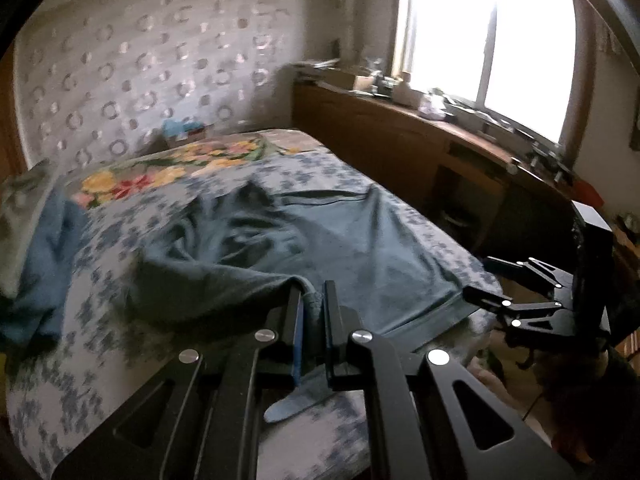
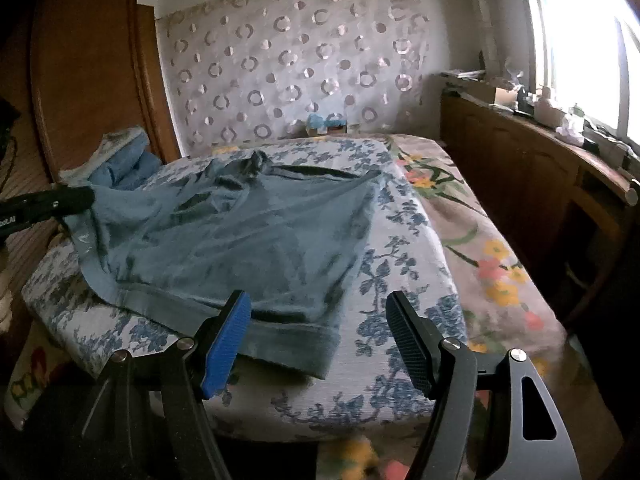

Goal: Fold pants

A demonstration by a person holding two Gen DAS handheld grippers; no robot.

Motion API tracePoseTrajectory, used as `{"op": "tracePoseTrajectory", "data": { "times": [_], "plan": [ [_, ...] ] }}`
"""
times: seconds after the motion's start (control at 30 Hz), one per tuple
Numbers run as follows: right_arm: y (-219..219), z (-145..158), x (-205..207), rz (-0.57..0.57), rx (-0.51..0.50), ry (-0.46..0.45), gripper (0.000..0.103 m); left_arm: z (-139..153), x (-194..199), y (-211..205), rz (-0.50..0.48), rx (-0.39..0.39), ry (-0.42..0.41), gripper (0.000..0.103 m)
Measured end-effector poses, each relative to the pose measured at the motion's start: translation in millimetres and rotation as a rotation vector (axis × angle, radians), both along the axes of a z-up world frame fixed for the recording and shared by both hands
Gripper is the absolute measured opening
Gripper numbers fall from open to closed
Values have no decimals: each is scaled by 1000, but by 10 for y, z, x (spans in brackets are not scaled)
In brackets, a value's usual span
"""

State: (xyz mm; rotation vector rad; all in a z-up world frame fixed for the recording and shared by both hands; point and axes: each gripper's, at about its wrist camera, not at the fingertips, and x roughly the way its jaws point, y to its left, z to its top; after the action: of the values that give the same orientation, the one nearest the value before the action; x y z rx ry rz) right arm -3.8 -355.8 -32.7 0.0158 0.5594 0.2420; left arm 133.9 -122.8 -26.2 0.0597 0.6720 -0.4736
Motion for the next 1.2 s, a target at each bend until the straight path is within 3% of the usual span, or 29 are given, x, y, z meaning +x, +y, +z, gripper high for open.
{"op": "tracePoseTrajectory", "data": {
  "times": [0.33,0.53,0.6,0.67,0.77,0.87,1.07,1.2],
  "plan": [
    [-36,-4,-43,-8,1,-9,72,85,67,-592,-97,5,-1,9],
    [-31,-22,-40,-6,6,-10,72,80,36,-570,-84,11,7,10],
    [-25,-26,-31,-9,7,-12,72,76,44,-549,-77,19,6,20],
    [-19,-39,-16,-11,11,-7,72,76,26,-495,-71,17,-3,40],
    [3,-44,2,-10,12,-1,72,49,22,-421,-61,17,-1,58],
    [42,-44,23,-8,9,0,72,23,21,-313,-41,6,-2,66],
    [141,-50,95,19,24,14,70,-107,3,-78,17,25,3,67],
    [234,-72,155,68,50,26,52,-216,-2,83,44,25,26,67]
  ]
}}
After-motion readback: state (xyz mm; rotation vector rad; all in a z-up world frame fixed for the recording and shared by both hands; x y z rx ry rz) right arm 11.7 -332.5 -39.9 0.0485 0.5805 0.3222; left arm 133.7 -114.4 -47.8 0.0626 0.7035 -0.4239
